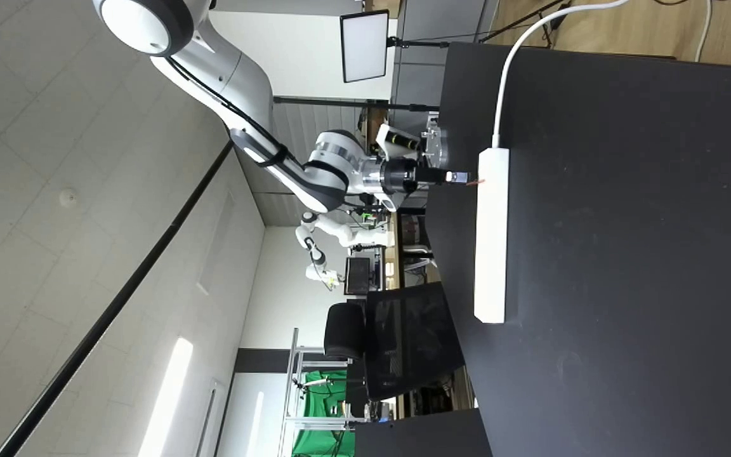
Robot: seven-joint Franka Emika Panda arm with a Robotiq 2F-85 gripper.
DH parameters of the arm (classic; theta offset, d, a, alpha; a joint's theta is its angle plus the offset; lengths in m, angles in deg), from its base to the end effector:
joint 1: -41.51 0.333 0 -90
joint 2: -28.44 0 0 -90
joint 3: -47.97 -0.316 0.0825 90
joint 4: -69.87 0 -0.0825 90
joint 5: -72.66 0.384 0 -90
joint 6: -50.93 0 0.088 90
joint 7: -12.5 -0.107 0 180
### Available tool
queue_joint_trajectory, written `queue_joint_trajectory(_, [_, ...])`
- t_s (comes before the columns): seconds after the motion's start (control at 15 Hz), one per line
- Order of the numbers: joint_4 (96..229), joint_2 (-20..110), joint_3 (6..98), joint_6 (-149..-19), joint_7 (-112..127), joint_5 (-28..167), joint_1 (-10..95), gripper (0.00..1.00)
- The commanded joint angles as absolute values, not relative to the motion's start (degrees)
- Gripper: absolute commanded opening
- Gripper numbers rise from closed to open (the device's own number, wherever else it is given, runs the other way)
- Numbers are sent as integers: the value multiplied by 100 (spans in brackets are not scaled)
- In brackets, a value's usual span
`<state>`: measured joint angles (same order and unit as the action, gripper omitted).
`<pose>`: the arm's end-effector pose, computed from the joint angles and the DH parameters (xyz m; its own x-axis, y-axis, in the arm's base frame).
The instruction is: Switch the extension cord on
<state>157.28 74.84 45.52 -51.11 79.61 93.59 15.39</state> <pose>0.6000 -0.2326 0.1530 0.8485 0.5264 0.0548 0.4468 -0.6570 -0.6072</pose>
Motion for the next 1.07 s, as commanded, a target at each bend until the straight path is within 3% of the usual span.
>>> queue_joint_trajectory(0.0, [16166,6574,4618,-5147,8176,9568,1478,0])
queue_joint_trajectory(0.2, [16323,5981,4814,-5189,8310,9233,1646,0])
queue_joint_trajectory(0.27, [16381,5823,4892,-5213,8300,9096,1714,26])
queue_joint_trajectory(0.4, [16591,5547,5044,-5415,8317,8731,1892,33])
queue_joint_trajectory(1.0, [17334,5085,5319,-6122,8110,7662,2372,95])
